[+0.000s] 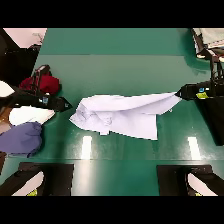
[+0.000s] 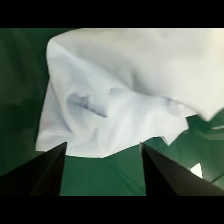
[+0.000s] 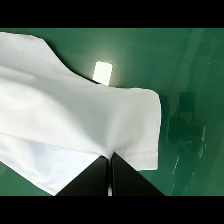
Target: Fold the shirts.
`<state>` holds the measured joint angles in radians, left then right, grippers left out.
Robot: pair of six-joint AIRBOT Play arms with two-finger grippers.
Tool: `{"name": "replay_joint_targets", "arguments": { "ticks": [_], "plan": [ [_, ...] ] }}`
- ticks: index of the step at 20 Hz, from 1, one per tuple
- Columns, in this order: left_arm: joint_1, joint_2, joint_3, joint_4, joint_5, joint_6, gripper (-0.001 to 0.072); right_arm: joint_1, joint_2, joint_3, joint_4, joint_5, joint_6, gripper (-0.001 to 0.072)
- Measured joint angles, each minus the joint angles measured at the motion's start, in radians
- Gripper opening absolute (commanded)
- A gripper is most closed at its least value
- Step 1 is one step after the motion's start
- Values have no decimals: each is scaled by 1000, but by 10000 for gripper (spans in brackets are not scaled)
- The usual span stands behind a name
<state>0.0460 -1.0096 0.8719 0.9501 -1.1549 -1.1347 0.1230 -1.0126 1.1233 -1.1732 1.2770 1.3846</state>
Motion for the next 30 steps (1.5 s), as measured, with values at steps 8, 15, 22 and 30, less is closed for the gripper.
{"name": "replay_joint_targets", "arguments": {
  "ticks": [8,15,22,30],
  "plan": [
    [-83,-189,-108,-7,204,6,495,0,0,-1,0,-2,2,13],
    [-121,-235,-68,33,246,-64,25,0,0,20,-3,-6,5,13],
    [-62,-51,308,177,156,-120,27,-58,0,309,-6,-6,5,13],
    [-13,201,860,239,117,-51,26,-151,2,714,-1,87,5,13]
  ]
}}
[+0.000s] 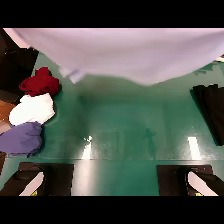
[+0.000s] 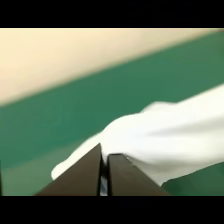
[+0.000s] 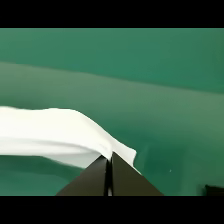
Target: Fold the shirts.
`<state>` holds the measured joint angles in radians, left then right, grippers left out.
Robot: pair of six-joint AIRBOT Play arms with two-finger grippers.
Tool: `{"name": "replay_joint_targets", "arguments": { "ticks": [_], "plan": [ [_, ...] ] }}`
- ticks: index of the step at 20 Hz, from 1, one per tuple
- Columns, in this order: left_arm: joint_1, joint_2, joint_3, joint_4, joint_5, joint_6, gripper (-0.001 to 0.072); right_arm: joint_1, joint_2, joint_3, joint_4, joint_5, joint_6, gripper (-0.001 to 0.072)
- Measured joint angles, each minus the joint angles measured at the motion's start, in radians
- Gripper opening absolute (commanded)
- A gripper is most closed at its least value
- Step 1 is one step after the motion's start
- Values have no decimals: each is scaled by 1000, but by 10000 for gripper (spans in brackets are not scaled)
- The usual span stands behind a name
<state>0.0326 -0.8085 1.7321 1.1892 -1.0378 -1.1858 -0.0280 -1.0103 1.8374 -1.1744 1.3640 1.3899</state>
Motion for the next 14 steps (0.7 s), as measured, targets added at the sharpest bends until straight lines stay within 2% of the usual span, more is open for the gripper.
{"name": "replay_joint_targets", "arguments": {
  "ticks": [7,10,14],
  "plan": [
    [4,49,259,-57,-94,1,26,-10,3,225,-5,127,1,13],
    [4,22,235,-100,-174,-11,26,-10,12,139,-6,177,10,13],
    [-1,-71,24,-124,-254,-23,26,-10,-32,-68,-8,212,14,13]
  ]
}}
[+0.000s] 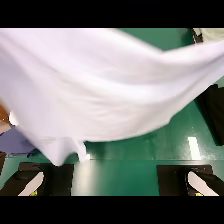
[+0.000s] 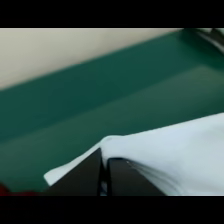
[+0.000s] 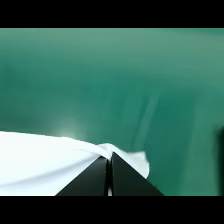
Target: Fold the shirts.
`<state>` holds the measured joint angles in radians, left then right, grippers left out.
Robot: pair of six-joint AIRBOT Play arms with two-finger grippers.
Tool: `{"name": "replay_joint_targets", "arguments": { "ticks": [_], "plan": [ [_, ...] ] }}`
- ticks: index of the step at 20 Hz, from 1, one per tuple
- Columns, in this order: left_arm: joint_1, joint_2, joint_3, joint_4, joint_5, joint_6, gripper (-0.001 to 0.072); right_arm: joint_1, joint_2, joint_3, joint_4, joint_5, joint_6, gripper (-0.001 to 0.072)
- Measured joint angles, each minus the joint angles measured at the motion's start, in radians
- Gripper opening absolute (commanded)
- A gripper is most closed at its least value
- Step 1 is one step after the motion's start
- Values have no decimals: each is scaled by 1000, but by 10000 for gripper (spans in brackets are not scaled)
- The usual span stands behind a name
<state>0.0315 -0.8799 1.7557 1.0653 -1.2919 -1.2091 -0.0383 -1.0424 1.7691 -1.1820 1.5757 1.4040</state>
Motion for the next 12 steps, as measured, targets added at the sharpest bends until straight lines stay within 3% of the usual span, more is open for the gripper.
{"name": "replay_joint_targets", "arguments": {
  "ticks": [5,11,12],
  "plan": [
    [-61,-209,-356,-14,9,39,26,0,-188,-211,0,-63,0,13],
    [-93,-505,-470,-31,306,97,30,0,-444,-265,0,-288,-14,14],
    [-94,-537,-465,-34,343,98,242,0,-475,-249,1,-310,-15,40]
  ]
}}
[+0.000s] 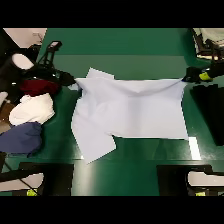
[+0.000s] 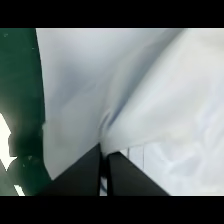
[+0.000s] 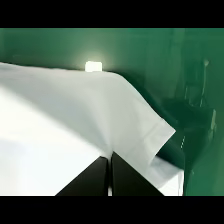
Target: Fold the shirts.
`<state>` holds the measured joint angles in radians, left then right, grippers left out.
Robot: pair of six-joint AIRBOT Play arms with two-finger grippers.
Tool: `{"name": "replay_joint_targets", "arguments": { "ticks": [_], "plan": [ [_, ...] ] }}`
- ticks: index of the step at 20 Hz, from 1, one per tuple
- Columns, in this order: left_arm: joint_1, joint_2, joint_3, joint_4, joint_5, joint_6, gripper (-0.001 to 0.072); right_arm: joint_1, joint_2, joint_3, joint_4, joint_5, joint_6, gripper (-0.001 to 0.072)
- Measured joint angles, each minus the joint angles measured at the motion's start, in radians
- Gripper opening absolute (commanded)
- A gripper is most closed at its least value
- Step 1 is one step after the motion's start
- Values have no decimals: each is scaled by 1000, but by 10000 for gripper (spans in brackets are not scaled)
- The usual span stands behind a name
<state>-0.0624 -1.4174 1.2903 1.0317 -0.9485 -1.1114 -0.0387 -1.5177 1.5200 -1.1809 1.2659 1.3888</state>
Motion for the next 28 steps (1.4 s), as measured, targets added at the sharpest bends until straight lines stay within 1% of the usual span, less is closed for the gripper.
{"name": "replay_joint_targets", "arguments": {
  "ticks": [1,2,5,7,8,10,11,12,15,18,21,24,27,28],
  "plan": [
    [0,-23,4,-5,33,-1,470,0,-28,19,1,-13,0,241],
    [-1,-39,9,-6,55,-6,532,0,-55,45,1,-19,0,378],
    [14,-66,52,-10,54,-30,532,-7,-107,130,3,19,-3,378],
    [51,-71,105,-7,-29,-48,531,-21,-108,158,3,64,-3,375],
    [74,-64,127,-8,-87,-55,531,-32,-96,153,3,93,-3,358],
    [126,-33,136,-10,-188,-64,532,-59,-42,100,3,134,-4,354],
    [154,-10,119,-10,-229,-67,531,-74,-5,54,3,149,-8,327],
    [177,16,90,-9,-266,-69,532,-87,35,3,4,163,-13,305],
    [224,99,-73,-11,-340,-72,532,-120,164,-174,7,197,-30,305],
    [241,158,-275,-16,-349,-72,532,-131,274,-325,11,216,-47,304],
    [249,187,-450,-60,-309,-48,531,-139,359,-433,25,224,-62,304],
    [251,196,-571,-133,-268,2,531,-154,416,-491,55,225,-75,304],
    [251,200,-644,-177,-234,26,530,-172,454,-513,76,226,-84,305],
    [243,201,-660,-190,-228,31,486,-178,462,-517,78,227,-87,305]
  ]
}}
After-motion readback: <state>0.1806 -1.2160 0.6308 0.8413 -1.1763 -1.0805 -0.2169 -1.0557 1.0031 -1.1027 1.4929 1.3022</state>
